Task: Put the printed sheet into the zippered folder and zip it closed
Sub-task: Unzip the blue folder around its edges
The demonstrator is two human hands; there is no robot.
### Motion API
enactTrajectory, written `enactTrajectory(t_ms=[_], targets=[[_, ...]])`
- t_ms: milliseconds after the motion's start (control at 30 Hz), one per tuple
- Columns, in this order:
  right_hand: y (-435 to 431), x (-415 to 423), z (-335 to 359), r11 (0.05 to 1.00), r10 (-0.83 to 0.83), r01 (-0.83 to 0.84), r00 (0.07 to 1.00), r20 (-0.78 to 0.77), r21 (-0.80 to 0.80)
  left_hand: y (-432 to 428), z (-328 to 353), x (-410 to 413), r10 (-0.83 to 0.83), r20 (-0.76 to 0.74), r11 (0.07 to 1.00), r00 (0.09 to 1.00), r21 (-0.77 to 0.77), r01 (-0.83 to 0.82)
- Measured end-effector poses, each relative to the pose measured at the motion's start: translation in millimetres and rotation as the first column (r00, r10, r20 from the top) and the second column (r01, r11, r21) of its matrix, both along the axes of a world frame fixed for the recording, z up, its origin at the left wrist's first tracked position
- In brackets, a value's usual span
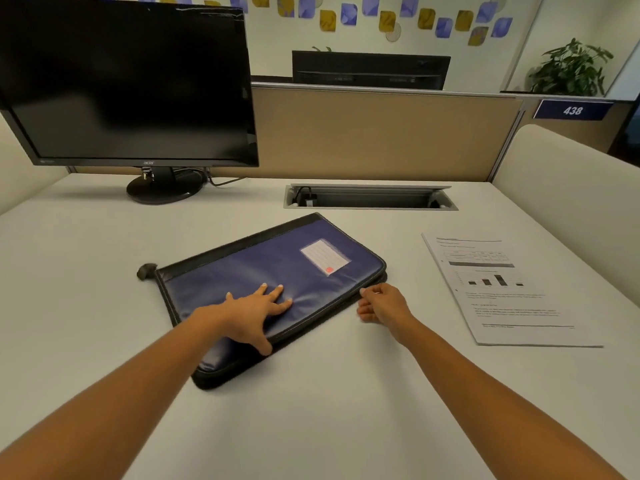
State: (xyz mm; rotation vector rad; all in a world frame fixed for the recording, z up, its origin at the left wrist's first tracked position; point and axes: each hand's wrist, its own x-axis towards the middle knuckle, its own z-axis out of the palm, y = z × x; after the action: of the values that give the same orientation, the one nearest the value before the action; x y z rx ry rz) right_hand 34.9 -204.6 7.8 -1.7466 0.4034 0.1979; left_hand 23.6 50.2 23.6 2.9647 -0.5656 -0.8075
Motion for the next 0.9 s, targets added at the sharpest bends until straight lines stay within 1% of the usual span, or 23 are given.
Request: enactTrajectory(t_ms=[33, 67, 133, 167, 200, 267, 367, 433, 533, 600, 700, 767, 800, 867, 900], targets=[[-3, 2, -1, 0.999, -0.031, 0.032, 0.999, 0.016, -0.021, 10, 3, 2, -0.026, -0.024, 1.000, 0.999, 0.012, 0.026], [-5, 3, -3, 0.994, -0.066, 0.069, 0.997, 0.037, -0.079, 18, 5, 3, -0.049, -0.044, 0.998, 0.998, 0.023, 0.050], [-10, 6, -5, 0.949, -0.122, 0.142, 0.989, 0.086, -0.282, 32, 11, 6, -0.099, -0.061, 0.992, 0.993, 0.076, 0.103], [-13, 7, -5, 0.918, -0.143, 0.175, 0.983, 0.115, -0.355, 38, 14, 7, -0.124, -0.060, 0.984, 0.990, 0.118, 0.130], [-15, 8, -5, 0.903, -0.157, 0.198, 0.978, 0.134, -0.382, 44, 17, 8, -0.147, -0.058, 0.974, 0.987, 0.163, 0.154], [-18, 10, -2, 0.921, -0.145, 0.174, 0.984, 0.107, -0.350, 56, 23, 10, -0.175, -0.060, 0.953, 0.983, 0.239, 0.184], [-15, 9, 3, 0.971, 0.018, -0.012, 1.000, 0.022, -0.241, 70, 28, 10, -0.172, -0.044, 0.945, 0.984, 0.273, 0.178], [-12, 6, 2, 0.968, 0.105, -0.102, 0.994, 0.001, -0.229, 74, 27, 6, -0.147, -0.006, 0.962, 0.989, 0.232, 0.144], [-15, 4, 3, 0.968, 0.174, -0.179, 0.984, -0.044, -0.174, 64, 15, -3, -0.036, 0.040, 0.997, 0.999, 0.072, 0.033], [-20, 3, 6, 0.951, 0.273, -0.285, 0.957, -0.099, -0.124, 49, 5, -9, 0.015, 0.097, 1.000, 0.995, -0.017, -0.013], [-24, 0, 8, 0.897, 0.424, -0.437, 0.894, -0.146, -0.067, 16, -11, -13, 0.010, 0.247, 1.000, 0.969, -0.028, -0.003], [-25, 1, 7, 0.891, 0.443, -0.452, 0.886, -0.133, -0.046, -7, -21, -16, 0.006, 0.308, 0.998, 0.951, -0.065, 0.015], [-25, 2, 7, 0.903, 0.422, -0.429, 0.899, -0.117, -0.035, -17, -25, -17, 0.002, 0.333, 0.996, 0.943, -0.084, 0.028], [-27, 10, 6, 0.938, 0.339, -0.343, 0.939, -0.064, -0.054, -33, -31, -18, -0.002, 0.384, 0.993, 0.923, -0.109, 0.048], [-28, 15, 5, 0.951, 0.295, -0.297, 0.955, -0.033, -0.091, -38, -33, -18, -0.001, 0.408, 0.992, 0.913, -0.116, 0.053]])
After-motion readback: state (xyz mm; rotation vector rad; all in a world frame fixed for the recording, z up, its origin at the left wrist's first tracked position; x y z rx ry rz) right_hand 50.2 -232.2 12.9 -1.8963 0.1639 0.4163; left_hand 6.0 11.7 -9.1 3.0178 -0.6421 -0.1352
